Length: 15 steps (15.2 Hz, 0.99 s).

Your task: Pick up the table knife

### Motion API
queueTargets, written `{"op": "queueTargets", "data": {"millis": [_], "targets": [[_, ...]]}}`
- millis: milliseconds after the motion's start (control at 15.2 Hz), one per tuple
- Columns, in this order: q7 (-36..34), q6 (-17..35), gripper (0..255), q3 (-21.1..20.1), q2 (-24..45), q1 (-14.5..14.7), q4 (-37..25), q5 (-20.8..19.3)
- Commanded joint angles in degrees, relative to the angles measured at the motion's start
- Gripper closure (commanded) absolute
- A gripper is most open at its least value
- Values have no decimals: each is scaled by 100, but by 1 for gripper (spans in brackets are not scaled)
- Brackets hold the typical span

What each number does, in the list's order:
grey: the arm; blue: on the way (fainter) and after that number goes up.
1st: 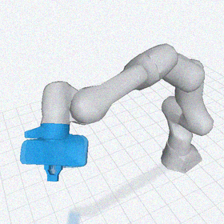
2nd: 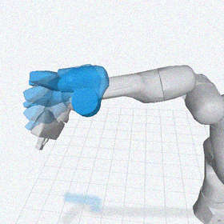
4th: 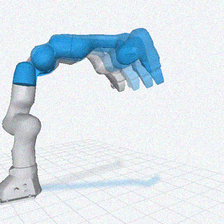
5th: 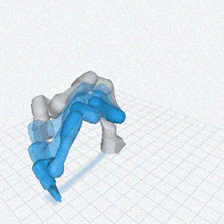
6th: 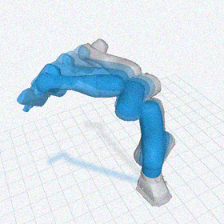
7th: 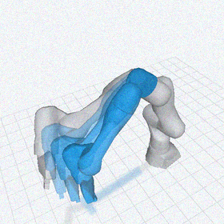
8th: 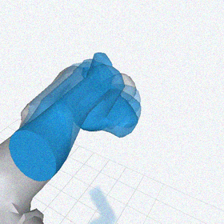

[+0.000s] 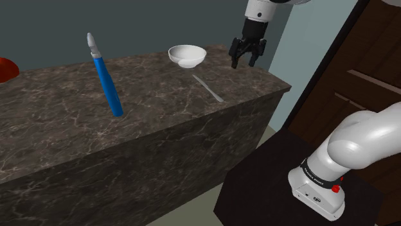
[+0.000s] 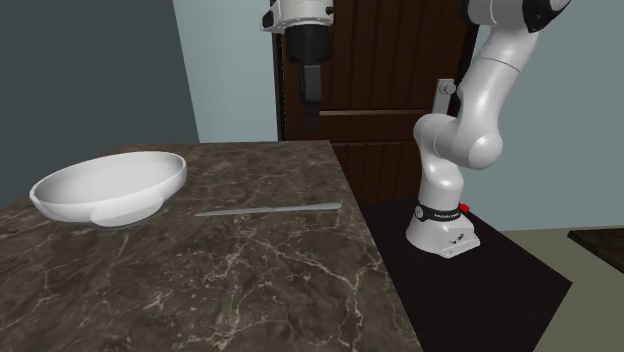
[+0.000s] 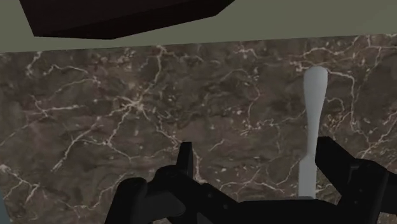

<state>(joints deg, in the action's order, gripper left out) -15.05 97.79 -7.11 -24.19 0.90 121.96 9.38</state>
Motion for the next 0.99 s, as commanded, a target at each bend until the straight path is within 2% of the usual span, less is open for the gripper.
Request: {"op": "queueTargets", "data": {"millis": [0,594,924], "targets": [[-215,19,0,-122,504,34,-335,69],[-1105,12,0,-526,2530,260,-1774,234],[-1044,381,0,-530,2573,270,-1442,239]]}}
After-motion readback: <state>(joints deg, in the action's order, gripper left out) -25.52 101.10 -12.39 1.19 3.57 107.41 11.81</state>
